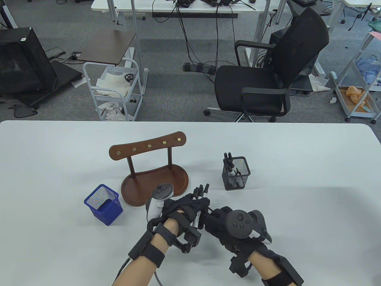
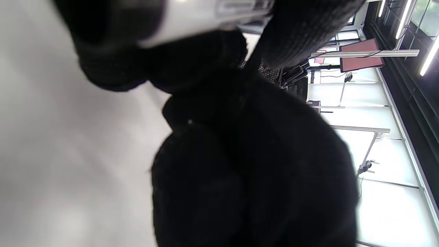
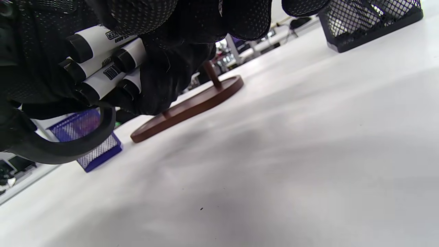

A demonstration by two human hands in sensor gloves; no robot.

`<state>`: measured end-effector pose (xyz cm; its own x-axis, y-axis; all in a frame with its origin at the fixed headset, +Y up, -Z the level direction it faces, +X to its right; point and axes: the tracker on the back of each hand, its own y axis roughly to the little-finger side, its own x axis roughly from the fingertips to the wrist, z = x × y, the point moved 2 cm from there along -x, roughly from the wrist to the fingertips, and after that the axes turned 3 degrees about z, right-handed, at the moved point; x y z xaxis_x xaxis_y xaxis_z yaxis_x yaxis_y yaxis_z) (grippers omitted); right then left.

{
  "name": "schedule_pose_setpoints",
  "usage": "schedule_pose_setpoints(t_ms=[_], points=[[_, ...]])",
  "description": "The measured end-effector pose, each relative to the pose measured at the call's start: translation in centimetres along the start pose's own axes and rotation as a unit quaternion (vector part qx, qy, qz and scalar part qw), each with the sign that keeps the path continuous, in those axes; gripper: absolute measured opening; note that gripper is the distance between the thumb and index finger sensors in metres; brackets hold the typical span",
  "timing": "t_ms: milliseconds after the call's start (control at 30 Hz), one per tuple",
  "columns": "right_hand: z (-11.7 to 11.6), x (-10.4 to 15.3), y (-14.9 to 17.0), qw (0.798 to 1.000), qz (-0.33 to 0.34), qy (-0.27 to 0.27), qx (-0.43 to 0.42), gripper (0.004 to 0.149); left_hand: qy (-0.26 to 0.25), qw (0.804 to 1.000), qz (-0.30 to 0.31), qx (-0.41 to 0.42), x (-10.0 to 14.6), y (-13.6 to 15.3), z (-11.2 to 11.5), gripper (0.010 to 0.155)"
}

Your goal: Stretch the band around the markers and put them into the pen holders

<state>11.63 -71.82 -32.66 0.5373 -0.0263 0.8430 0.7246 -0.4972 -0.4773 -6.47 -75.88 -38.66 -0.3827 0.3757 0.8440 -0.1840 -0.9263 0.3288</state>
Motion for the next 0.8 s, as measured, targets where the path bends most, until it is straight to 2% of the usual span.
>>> schedule_pose_setpoints(t_ms=[133,200,300,367,467,600,667,767,800], points=[[0.1,0.2,-0.7,1.000,0.022,0.002,0.003,0.043,-0.020,1.000,0.000,-0.011,-0.2,-0.4,0.0,0.063],[0.1,0.3,-1.1,0.999,0.026,0.011,0.031,0.043,-0.027,1.000,0.004,-0.012,-0.4,-0.6,0.0,0.059],[0.5,0.5,-0.7,0.999,0.032,0.015,0.020,0.043,-0.014,1.000,0.020,-0.001,-0.3,-0.7,0.2,0.056],[0.9,0.6,-0.3,1.000,0.026,0.018,0.005,0.043,0.011,0.998,0.057,0.009,-0.2,-0.9,0.5,0.053],[1.5,0.5,0.9,0.998,0.007,0.035,-0.060,0.042,0.031,0.994,0.104,0.006,0.6,-1.5,0.5,0.051],[1.9,0.4,2.4,0.989,-0.029,0.059,-0.135,0.041,0.042,0.992,0.119,-0.003,1.7,-1.6,1.0,0.050],[1.8,0.2,3.1,0.984,-0.050,0.051,-0.166,0.041,0.050,0.989,0.135,-0.012,2.2,-1.9,1.4,0.049],[1.5,0.0,4.2,0.967,-0.065,0.041,-0.244,0.041,0.026,0.986,0.159,-0.033,2.7,-2.2,1.8,0.050],[1.4,0.0,4.3,0.961,-0.067,0.041,-0.264,0.041,0.032,0.985,0.165,-0.046,2.8,-2.3,1.8,0.050]])
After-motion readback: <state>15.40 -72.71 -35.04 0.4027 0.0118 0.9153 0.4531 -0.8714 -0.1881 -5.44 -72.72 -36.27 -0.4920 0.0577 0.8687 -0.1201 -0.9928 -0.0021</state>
